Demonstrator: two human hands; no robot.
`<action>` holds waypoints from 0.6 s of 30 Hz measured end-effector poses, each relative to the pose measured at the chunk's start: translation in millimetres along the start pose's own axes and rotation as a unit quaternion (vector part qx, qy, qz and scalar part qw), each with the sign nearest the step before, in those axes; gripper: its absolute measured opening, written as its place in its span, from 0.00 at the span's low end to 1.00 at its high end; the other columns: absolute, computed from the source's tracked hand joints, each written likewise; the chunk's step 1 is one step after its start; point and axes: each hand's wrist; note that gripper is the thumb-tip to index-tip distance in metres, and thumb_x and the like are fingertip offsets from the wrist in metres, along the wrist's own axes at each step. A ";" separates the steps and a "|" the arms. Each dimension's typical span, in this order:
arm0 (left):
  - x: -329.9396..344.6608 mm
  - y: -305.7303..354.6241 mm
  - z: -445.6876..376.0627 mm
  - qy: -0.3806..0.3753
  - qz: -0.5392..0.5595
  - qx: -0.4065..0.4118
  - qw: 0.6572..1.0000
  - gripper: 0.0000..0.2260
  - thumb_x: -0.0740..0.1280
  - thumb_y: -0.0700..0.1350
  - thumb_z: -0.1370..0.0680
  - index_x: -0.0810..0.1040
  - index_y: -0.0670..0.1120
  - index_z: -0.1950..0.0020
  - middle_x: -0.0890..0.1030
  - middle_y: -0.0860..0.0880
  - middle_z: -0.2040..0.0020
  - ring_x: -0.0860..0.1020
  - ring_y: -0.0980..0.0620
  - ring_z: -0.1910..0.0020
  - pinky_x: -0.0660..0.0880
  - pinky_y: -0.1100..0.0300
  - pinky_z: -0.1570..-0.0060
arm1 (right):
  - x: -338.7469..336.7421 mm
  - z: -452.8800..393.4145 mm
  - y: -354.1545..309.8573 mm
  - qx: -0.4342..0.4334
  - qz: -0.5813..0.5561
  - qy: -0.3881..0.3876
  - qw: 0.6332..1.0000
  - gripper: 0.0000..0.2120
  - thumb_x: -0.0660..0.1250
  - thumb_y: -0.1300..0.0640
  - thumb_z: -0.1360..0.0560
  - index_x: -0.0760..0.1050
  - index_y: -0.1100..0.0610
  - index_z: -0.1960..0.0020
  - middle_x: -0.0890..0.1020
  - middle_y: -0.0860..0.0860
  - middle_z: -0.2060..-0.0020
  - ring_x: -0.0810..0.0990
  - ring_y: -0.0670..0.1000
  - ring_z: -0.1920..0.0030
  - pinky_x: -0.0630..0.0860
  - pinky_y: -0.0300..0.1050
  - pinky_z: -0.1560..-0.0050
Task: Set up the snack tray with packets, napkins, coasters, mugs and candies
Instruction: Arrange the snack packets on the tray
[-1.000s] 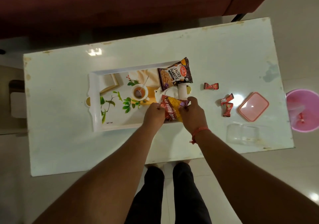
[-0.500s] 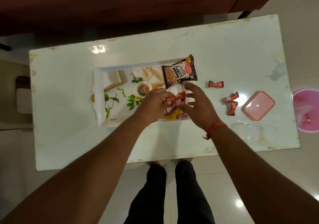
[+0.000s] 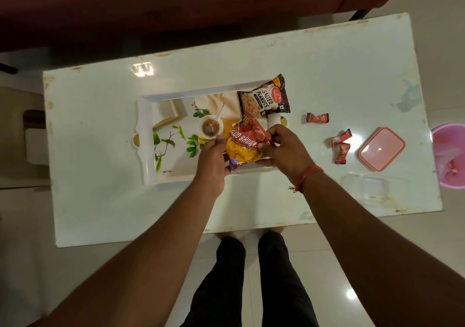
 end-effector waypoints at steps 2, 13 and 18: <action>-0.4 0.2 -0.4 0.001 -0.024 0.016 1.000 0.08 0.62 0.48 0.17 0.78 0.49 0.41 0.84 0.48 0.49 0.82 0.50 0.53 0.79 0.52 0.53 | -3.8 -0.7 4.3 -0.005 0.072 -0.002 0.997 0.08 0.68 0.51 0.22 0.72 0.55 0.51 0.84 0.57 0.52 0.85 0.58 0.51 0.84 0.54 0.53; -3.3 -5.5 -1.2 -0.086 0.007 0.058 0.995 0.08 0.65 0.44 0.19 0.77 0.43 0.41 0.85 0.43 0.47 0.84 0.42 0.49 0.79 0.41 0.45 | -10.2 -1.0 9.9 -0.037 0.177 0.044 0.983 0.10 0.64 0.49 0.21 0.76 0.55 0.47 0.85 0.54 0.52 0.84 0.54 0.52 0.81 0.57 0.47; -6.0 -10.4 -6.8 -0.058 0.033 0.059 0.996 0.08 0.66 0.44 0.19 0.79 0.45 0.42 0.84 0.42 0.45 0.83 0.41 0.46 0.78 0.39 0.44 | -6.5 0.0 12.2 -0.039 0.153 0.073 0.985 0.09 0.65 0.49 0.22 0.76 0.56 0.52 0.86 0.54 0.54 0.85 0.54 0.54 0.82 0.56 0.51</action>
Point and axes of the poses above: each hand's wrist, its own z-axis away from the middle knuckle, its own x-axis out of the palm, y = z × x
